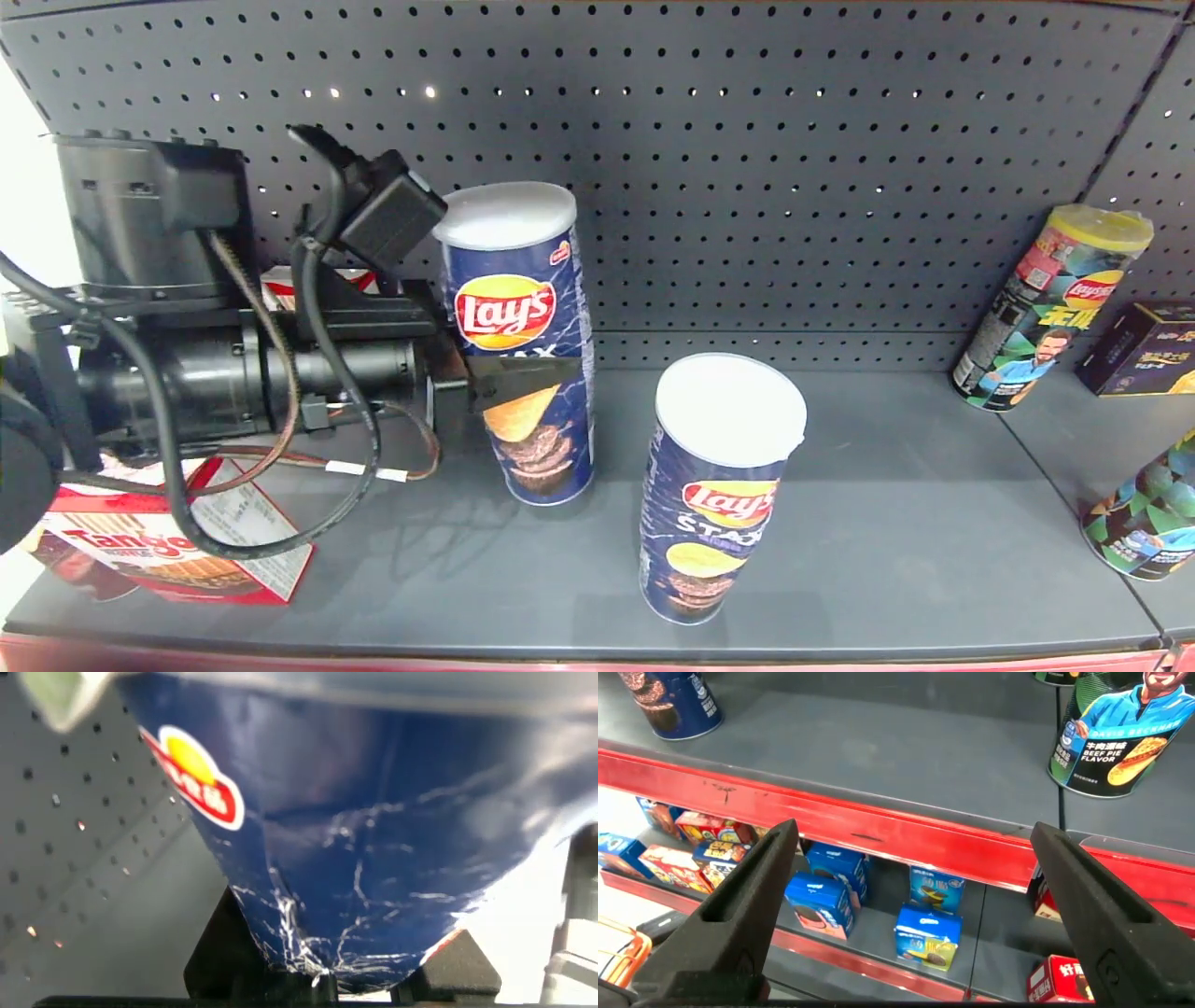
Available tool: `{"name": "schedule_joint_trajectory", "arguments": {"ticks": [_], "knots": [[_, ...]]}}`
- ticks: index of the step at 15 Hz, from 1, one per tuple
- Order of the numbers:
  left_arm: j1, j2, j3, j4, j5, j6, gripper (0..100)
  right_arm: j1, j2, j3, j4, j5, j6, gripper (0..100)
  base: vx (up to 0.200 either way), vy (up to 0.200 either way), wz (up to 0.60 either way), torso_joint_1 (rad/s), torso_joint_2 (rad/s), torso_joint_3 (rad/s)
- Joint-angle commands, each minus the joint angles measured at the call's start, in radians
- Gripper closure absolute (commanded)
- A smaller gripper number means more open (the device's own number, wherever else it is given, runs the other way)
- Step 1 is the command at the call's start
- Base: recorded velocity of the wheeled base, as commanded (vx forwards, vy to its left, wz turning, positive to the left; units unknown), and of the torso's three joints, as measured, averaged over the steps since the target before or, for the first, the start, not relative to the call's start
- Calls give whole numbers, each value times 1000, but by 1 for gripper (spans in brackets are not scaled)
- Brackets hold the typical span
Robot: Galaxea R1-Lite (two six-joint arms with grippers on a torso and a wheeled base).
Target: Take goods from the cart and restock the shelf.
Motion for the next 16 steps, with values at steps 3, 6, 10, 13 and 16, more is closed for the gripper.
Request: {"name": "schedule_joint_trajectory", "arguments": {"ticks": [3, 6, 10, 13, 16], "knots": [[4, 173, -123, -11, -24, 19, 100, 0, 2, 0, 0, 0, 0, 0, 0, 0, 0, 0, 0, 0], [8, 232, -178, -14, -67, 21, 100, 0, 2, 0, 0, 0, 0, 0, 0, 0, 0, 0, 0, 0], [7, 309, -264, -15, -18, 47, 100, 0, 2, 0, 0, 0, 0, 0, 0, 0, 0, 0, 0, 0], [-2, 367, -305, -18, 65, 50, 100, 0, 2, 0, 0, 0, 0, 0, 0, 0, 0, 0, 0, 0], [-16, 404, -348, -46, 92, 44, 100, 0, 2, 0, 0, 0, 0, 0, 0, 0, 0, 0, 0, 0]]}}
